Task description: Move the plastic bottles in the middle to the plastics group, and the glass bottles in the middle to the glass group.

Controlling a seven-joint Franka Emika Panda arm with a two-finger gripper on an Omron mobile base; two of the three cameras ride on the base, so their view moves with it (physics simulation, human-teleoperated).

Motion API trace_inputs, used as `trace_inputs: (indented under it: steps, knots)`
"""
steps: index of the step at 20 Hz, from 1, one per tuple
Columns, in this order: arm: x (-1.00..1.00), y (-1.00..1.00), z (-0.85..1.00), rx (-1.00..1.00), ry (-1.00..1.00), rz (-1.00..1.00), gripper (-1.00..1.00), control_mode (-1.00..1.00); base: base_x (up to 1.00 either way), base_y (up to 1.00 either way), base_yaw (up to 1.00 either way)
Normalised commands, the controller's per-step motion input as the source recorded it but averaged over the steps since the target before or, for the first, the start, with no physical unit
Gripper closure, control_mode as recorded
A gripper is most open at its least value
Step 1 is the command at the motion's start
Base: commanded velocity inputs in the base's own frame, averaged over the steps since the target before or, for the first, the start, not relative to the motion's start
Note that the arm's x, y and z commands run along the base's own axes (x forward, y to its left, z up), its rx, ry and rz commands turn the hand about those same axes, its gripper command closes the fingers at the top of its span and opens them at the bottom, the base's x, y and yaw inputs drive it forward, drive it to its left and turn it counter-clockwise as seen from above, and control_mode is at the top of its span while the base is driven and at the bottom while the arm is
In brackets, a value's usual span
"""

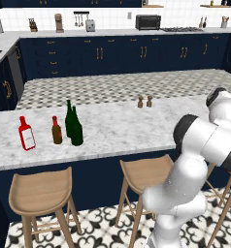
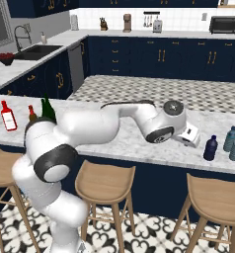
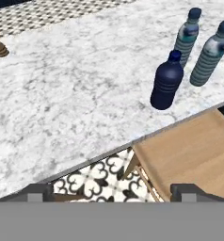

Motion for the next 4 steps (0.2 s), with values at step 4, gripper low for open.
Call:
trace_inputs:
  steps: [4]
  knots:
    - [-0.19,0.38,0.00,0.00,-0.07,0.09,-1.00,-1.00,0.00,0.00,0.00]
